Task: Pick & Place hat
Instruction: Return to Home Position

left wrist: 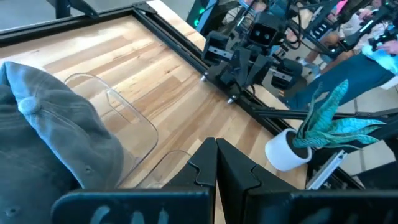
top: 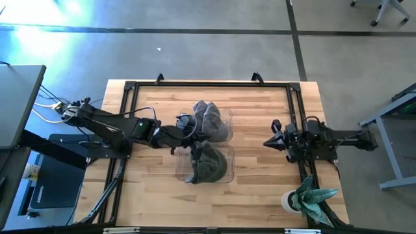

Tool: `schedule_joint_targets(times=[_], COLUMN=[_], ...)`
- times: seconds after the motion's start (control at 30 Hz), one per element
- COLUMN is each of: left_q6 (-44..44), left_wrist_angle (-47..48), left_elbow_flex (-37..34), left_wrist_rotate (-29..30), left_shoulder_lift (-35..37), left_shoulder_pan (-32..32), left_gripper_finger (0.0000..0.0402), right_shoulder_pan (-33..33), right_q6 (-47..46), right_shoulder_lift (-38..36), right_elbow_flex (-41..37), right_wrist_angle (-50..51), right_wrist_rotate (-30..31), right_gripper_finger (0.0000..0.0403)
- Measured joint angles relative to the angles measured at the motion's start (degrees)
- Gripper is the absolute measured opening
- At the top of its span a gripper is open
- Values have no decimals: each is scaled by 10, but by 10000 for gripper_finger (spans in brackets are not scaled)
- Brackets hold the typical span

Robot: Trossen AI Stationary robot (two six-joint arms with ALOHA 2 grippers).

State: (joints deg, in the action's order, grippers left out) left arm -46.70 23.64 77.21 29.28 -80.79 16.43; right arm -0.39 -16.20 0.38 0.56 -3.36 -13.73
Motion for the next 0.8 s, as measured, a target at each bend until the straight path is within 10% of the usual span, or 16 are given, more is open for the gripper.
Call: schedule_joint_targets(times=[0.63,0.8], left_q6=[109,178], left_wrist_angle=[68,-29], left_elbow_flex=[0,-102], left_wrist_rotate=[-13,-74], left_shoulder_lift=[11,62], left_shoulder_pan=[-12,-38], left_gripper_finger=[0,0], right_shoulder_pan=[24,24], right_q6=[17,17], right_shoulder_lift=[0,0], right_elbow_flex=[0,0], right_wrist_angle=[7,7], right_wrist_rotate=[78,77], right_gripper_finger=[10,5])
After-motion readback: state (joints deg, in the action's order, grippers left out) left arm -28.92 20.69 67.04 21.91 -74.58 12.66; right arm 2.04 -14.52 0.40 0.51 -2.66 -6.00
